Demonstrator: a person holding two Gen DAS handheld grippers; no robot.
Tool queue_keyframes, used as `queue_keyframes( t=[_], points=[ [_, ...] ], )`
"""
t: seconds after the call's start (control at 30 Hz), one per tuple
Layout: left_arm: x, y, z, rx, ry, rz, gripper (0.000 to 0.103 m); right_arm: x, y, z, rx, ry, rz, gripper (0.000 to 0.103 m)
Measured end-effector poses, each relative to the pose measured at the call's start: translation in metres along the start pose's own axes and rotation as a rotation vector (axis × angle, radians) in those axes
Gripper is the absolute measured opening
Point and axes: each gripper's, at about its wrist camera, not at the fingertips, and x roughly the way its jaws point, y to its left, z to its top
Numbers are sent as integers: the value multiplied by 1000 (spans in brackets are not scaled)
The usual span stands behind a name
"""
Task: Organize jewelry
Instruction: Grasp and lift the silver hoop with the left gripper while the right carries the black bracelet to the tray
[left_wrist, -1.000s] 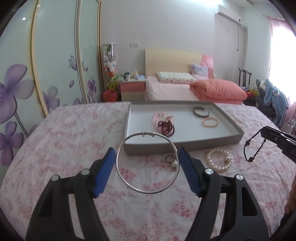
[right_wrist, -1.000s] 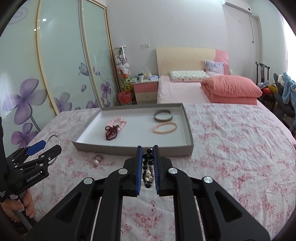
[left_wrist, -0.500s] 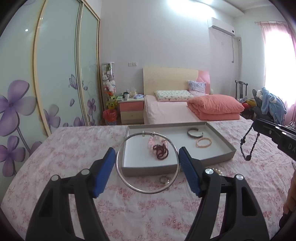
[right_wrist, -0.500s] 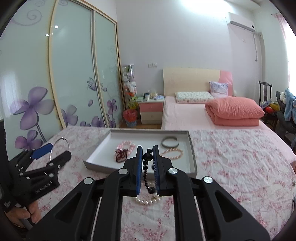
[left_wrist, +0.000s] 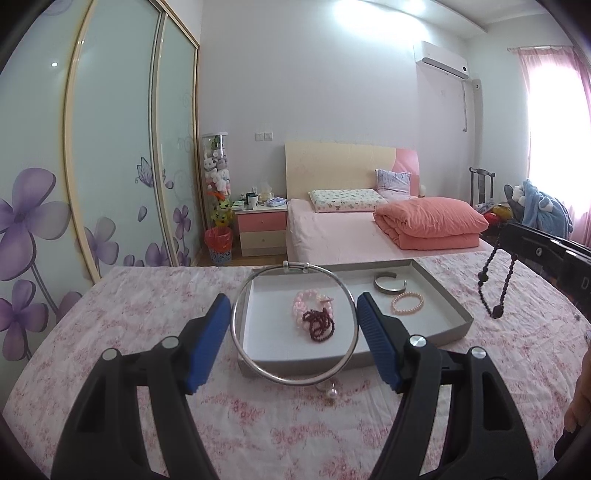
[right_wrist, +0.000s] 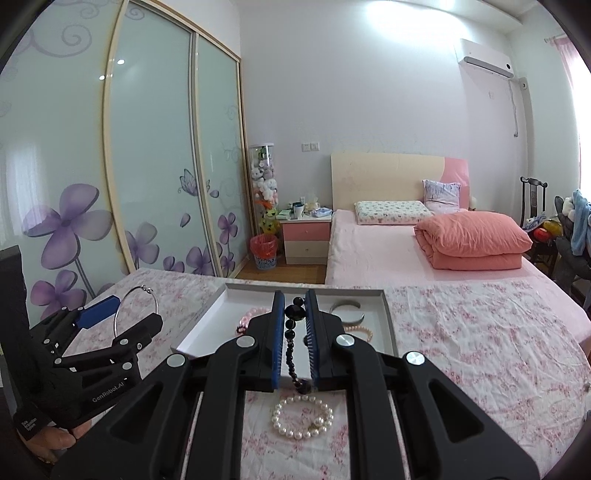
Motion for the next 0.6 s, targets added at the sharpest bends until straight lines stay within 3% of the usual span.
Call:
queue_keyframes(
  t=[0.27,0.6],
  points=[
    [39,0,17,-7,8,-4,69,34,-10,15,17,-1,2,12],
    [130,-1,23,-21,113,-13,69,113,-28,15,75,105,7,12]
  ],
)
